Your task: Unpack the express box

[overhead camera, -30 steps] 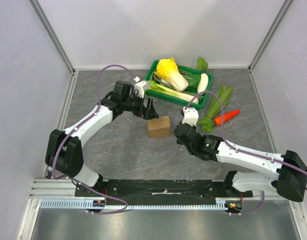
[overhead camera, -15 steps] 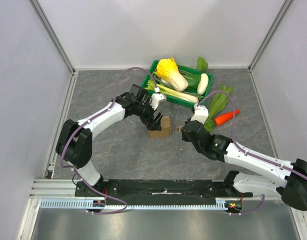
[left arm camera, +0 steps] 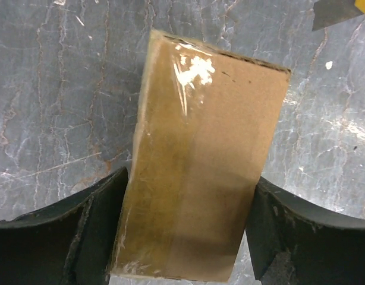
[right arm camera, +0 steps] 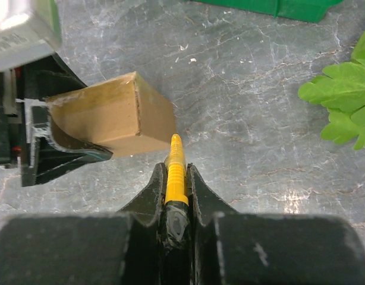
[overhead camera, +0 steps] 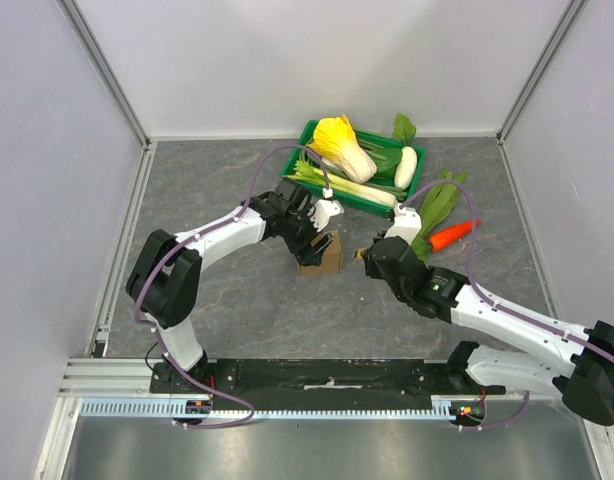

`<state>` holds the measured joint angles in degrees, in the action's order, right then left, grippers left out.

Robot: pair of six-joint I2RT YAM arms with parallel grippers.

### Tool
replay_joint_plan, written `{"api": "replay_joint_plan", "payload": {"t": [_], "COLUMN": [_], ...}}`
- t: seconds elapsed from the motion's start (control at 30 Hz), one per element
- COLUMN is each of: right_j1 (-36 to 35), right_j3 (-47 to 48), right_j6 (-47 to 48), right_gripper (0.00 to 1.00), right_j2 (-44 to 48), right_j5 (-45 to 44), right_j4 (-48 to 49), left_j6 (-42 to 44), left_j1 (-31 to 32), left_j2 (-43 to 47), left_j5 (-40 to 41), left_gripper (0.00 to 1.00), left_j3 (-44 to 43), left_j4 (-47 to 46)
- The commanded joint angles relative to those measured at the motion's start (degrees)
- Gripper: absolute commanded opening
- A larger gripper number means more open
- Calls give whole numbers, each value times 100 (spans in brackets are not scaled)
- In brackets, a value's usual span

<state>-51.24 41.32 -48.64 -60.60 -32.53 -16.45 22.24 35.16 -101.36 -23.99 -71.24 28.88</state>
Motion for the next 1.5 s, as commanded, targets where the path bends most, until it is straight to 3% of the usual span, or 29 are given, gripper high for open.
{"api": "replay_joint_plan", "payload": {"t": [0.0,0.13,0.67,1.47], "right_j1": [71,150,668,712], "right_j3": [-1,-10,-458,-326], "right_j6": [-49,56,724,962], "right_gripper": [0,0,0,0], "right_j2": [119,57,-339,-497], "right_j5": [36,124,740,942], "right_j4": [624,897,2804,2981], "left_j6": [543,887,1485,1344], "left_j1": [105,132,193,281], "left_j2": [64,195,424,292], "left_j5": [561,685,421,641], "left_gripper": [75,65,57,54], "left_j3": [66,365,1086,998], "left_j4": [-374,-629,-885,-770]}}
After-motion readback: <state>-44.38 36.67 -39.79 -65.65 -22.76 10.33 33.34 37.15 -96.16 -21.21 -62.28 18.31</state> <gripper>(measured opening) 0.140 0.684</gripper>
